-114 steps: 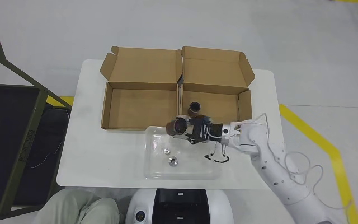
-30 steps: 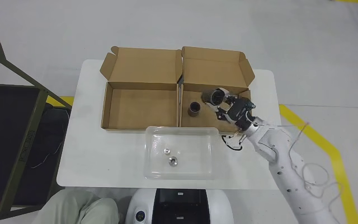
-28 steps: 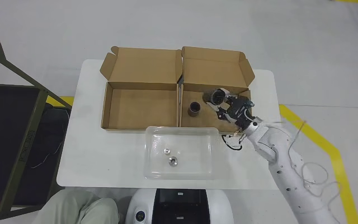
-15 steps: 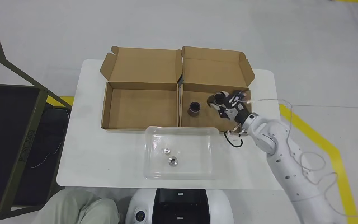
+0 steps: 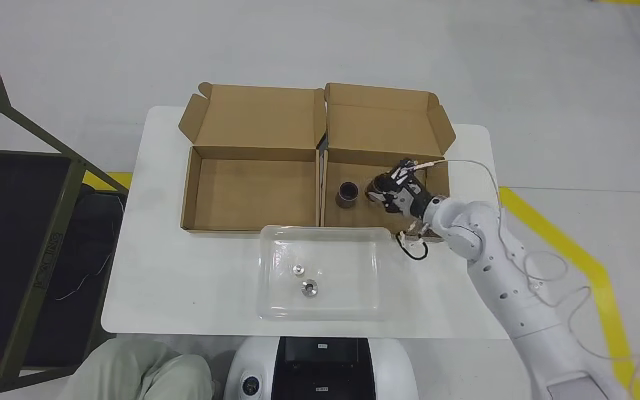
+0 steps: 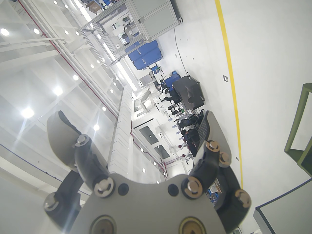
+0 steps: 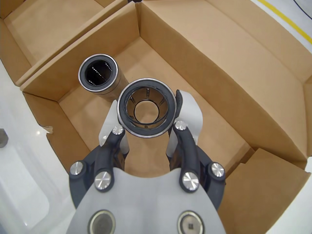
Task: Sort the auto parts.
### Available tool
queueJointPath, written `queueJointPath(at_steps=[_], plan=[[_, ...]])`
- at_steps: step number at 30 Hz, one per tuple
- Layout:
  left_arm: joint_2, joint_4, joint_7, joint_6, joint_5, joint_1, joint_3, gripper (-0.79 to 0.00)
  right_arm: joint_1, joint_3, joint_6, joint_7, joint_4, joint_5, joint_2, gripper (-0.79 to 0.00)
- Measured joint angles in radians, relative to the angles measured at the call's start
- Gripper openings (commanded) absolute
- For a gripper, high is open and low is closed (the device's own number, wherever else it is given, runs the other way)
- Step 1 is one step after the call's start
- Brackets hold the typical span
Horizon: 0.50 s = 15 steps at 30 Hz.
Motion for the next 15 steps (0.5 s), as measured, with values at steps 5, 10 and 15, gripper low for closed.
queueJointPath(at_steps=[5, 10, 15], plan=[[0.000, 0.000, 0.000, 0.000, 0.000, 0.000, 0.000, 0.000, 0.029, -0.028, -0.005, 0.014, 0.045, 0.011, -0.010, -0.785], [0.000, 0.000, 0.000, 0.000, 0.000, 0.000, 0.000, 0.000, 0.050, -0.054, -0.013, 0.024, 0.078, 0.018, -0.018, -0.785], [0.000, 0.000, 0.000, 0.000, 0.000, 0.000, 0.000, 0.000, 0.063, -0.076, -0.016, 0.024, 0.095, 0.020, -0.025, -0.536]])
